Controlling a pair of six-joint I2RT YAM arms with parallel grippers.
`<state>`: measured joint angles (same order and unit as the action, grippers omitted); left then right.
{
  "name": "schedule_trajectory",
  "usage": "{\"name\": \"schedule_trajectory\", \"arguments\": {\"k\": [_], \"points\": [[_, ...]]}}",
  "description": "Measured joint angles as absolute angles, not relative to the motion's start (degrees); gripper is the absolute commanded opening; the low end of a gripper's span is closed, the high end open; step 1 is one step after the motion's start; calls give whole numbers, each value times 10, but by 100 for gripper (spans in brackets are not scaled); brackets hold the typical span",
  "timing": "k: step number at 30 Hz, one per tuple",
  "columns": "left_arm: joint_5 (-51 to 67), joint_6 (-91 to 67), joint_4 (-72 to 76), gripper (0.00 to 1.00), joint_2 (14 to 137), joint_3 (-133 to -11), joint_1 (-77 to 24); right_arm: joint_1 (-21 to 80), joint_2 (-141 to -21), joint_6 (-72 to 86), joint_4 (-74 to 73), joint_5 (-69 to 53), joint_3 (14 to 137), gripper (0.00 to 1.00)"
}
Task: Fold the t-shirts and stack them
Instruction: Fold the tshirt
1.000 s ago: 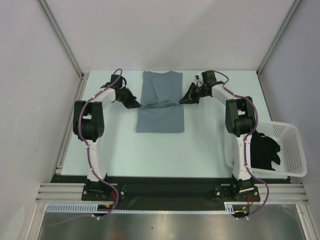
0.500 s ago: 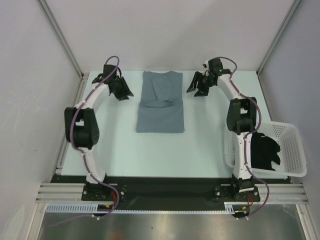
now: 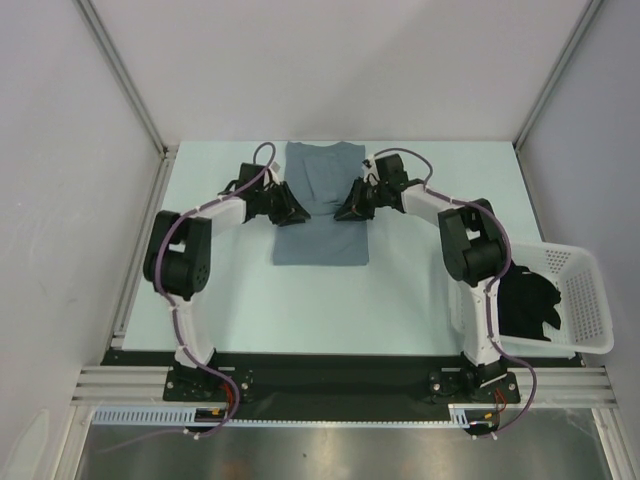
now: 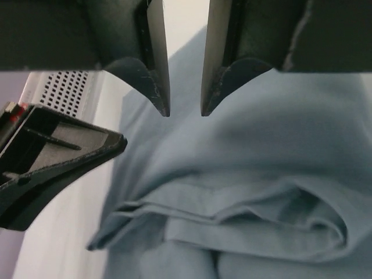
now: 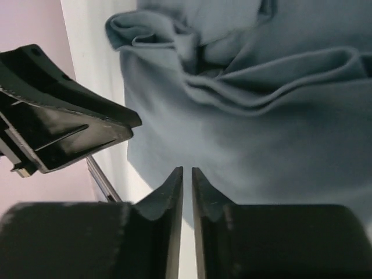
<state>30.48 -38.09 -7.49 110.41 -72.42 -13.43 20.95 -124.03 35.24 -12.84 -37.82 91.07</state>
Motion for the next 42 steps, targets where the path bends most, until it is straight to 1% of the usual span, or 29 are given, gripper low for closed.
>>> {"name": "schedule_trajectory", "arguments": {"k": [2,3,13,16,18,21,25,26,27,28,29,32,34,38,42], "points": [[312,-382,-77,27,1144,-749,-132,210,-1263,372,-103,-387,911,12],[314,-382,-75,27,1161,-760,-130,208,-1275,381,-92,-389,912,11],[324,-381,-78,29,1252,-872,-112,179,-1365,431,-51,-400,975,10],[328,-381,-79,29,1279,-900,-103,170,-1378,440,-46,-399,997,11],[334,-380,-83,30,1300,-919,-96,163,-1388,442,-44,-399,1014,13],[342,-374,-102,34,1328,-950,-84,149,-1404,445,-46,-398,1041,17],[347,-349,-136,46,1333,-993,-75,132,-1411,437,-77,-398,1074,35],[345,-338,-143,47,1329,-999,-73,129,-1410,427,-88,-399,1082,43],[343,-328,-149,49,1322,-1000,-72,126,-1409,417,-94,-399,1086,47],[337,-315,-163,55,1310,-999,-70,122,-1406,402,-106,-399,1089,51],[331,-301,-175,56,1298,-999,-69,119,-1401,384,-123,-397,1089,58],[315,-264,-198,58,1259,-999,-64,115,-1388,338,-167,-395,1089,61],[305,-238,-206,59,1233,-995,-60,114,-1380,310,-191,-394,1089,62],[293,-200,-208,58,1215,-989,-55,114,-1378,281,-221,-394,1089,59],[288,-183,-215,55,1236,-982,-54,116,-1378,269,-234,-394,1089,56]]}}
